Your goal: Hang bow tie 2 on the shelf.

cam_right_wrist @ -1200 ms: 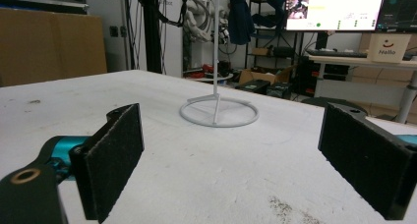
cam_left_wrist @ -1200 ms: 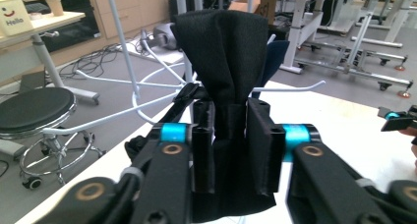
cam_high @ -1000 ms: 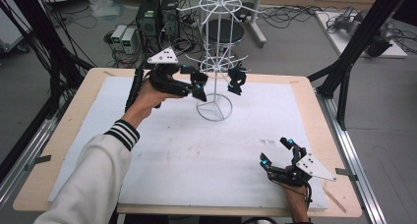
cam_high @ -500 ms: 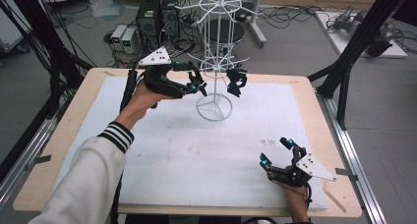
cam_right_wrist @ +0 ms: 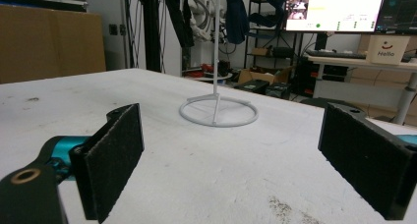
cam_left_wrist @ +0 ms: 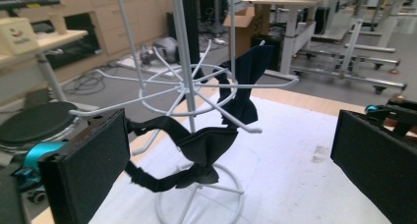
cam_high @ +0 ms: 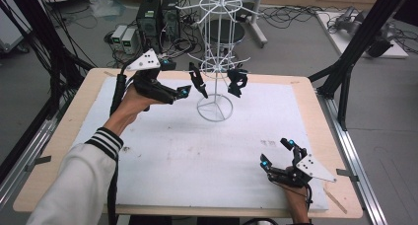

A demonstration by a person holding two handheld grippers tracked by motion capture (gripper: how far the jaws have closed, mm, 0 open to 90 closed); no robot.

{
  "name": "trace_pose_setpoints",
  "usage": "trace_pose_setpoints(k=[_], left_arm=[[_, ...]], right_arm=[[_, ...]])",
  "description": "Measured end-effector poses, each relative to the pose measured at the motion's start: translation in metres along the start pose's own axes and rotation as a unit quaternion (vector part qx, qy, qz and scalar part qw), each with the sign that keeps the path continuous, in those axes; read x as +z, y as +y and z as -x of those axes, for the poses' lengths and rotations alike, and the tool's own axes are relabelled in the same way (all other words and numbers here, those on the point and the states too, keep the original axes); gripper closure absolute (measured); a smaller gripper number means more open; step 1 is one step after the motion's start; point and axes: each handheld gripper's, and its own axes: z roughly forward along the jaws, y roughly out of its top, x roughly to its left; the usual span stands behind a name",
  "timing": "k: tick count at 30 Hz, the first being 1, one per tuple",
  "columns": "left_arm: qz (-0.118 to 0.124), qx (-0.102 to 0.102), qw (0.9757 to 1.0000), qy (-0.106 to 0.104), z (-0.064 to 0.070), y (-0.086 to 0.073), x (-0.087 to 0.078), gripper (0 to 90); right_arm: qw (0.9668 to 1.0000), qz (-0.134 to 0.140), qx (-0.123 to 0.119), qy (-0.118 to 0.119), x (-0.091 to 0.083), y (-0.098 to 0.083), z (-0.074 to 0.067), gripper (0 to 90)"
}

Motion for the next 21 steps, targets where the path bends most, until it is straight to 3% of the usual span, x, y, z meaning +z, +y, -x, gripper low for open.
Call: trace_pose_setpoints(k=[13, 21], left_arm=[[0.013, 0.003, 0.9999, 0.007, 0.009, -0.028, -0.043, 1.7], [0.039, 0.004, 0.9989, 0.026, 0.022, -0.066, -0.086, 1.7]], right_arm=[[1.0, -0.002, -0.002, -0.001, 0.0, 0.0, -0.001, 9.3], [1.0, 0.0, -0.009, -0.001, 0.0, 0.0, -0.001, 9.3]])
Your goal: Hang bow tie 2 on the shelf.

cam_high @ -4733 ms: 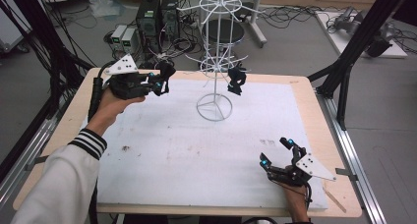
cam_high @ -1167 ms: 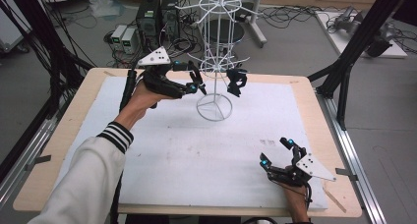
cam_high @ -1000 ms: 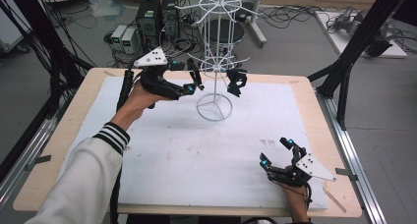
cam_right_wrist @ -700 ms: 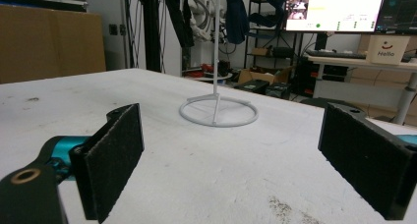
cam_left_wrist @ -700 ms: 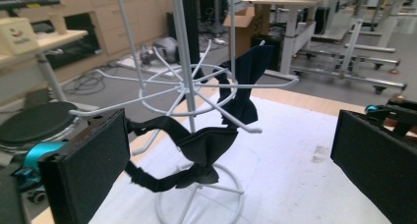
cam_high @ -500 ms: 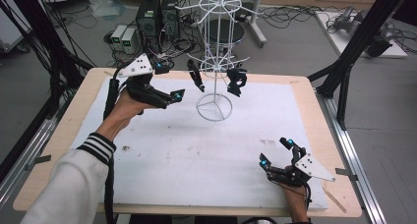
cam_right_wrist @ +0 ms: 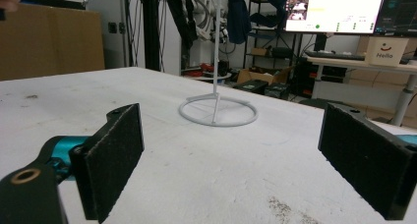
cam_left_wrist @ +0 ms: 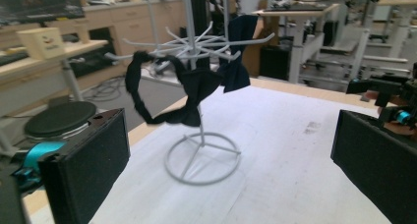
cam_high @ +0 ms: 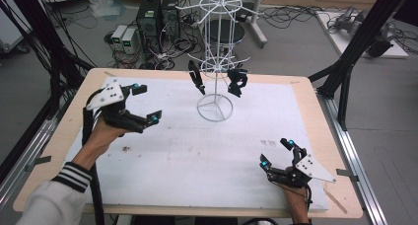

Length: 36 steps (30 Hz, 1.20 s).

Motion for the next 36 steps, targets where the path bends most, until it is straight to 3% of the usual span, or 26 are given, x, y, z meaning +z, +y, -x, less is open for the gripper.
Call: trace_pose_setpoints(k=[8, 11, 13, 20, 24, 29, 36], left_arm=[[0.027, 0.003, 0.9986, 0.045, 0.008, -0.048, -0.044, 1.8], [0.023, -0.008, 0.9983, 0.052, 0.01, -0.065, -0.055, 1.7], [0.025, 0.0, 0.9975, 0.066, 0.013, -0.077, -0.062, 1.7], [0.036, -0.026, 0.9946, 0.094, 0.017, -0.117, -0.081, 1.7], [0.044, -0.029, 0.9932, 0.103, 0.019, -0.126, -0.084, 1.7], [0.037, -0.028, 0.9941, 0.098, 0.021, -0.134, -0.084, 1.7], [0.055, -0.037, 0.9919, 0.108, 0.021, -0.138, -0.088, 1.7]], right_arm=[[1.0, -0.002, 0.005, -0.001, 0.0, 0.0, 0.0, 9.3], [1.0, -0.001, 0.005, 0.0, 0.0, 0.0, 0.0, 9.3], [1.0, 0.0, 0.002, -0.001, 0.0, 0.0, 0.0, 9.3], [1.0, -0.001, 0.003, -0.001, 0.0, 0.0, 0.0, 9.3], [1.0, 0.0, -0.001, -0.001, 0.0, 0.0, 0.0, 9.3], [1.0, 0.0, -0.003, -0.001, 0.0, 0.0, 0.0, 9.3], [1.0, 0.0, -0.002, 0.0, 0.0, 0.0, 0.0, 9.3]])
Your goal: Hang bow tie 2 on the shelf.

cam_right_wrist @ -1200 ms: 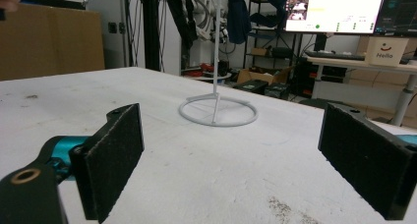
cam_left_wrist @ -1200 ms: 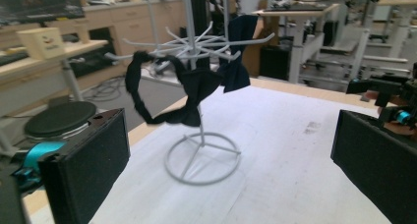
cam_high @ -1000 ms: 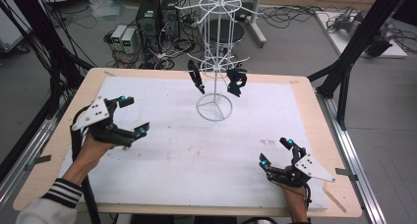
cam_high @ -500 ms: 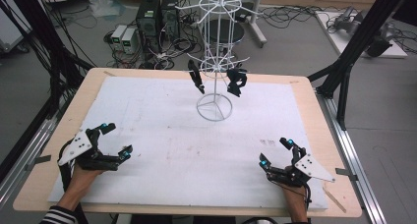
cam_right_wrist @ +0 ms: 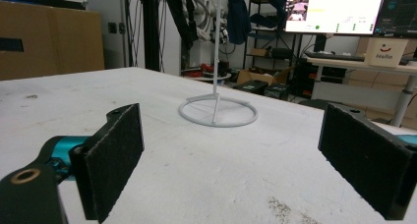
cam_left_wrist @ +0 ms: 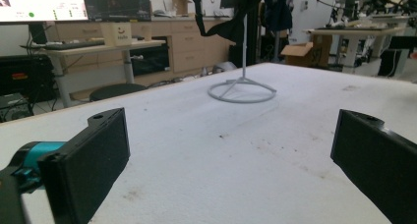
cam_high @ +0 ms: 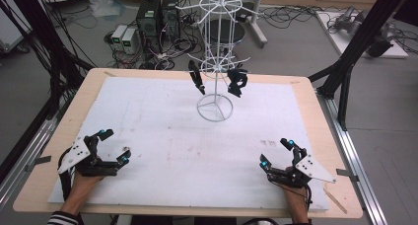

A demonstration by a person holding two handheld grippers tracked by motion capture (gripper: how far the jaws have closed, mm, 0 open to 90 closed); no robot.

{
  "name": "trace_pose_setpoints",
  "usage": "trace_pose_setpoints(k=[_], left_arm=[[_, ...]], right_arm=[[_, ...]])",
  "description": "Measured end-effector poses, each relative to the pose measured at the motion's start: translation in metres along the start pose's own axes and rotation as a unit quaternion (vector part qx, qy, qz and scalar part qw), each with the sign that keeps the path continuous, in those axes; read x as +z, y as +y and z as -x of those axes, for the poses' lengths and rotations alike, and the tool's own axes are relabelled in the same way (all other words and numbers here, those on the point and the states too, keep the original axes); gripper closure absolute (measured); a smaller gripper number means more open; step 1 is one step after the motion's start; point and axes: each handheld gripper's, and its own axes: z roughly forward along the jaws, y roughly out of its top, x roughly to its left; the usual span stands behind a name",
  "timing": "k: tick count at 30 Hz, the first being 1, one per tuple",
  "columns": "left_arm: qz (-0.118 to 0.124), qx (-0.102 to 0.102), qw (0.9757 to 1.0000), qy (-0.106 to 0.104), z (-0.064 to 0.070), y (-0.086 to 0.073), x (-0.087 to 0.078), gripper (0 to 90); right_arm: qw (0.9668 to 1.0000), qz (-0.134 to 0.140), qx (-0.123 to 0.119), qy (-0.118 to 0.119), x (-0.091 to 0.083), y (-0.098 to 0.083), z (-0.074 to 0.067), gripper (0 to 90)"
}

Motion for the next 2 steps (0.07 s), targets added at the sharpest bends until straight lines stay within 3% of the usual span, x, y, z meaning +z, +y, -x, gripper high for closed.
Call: trace_pose_setpoints(k=[2], left_arm=[[0.0, 0.002, 1.0, 0.001, 0.0003, 0.0, -0.0001, 1.7]], right_arm=[[1.0, -0.003, 0.002, 0.0, -0.0002, -0.0001, -0.0011, 9.3]])
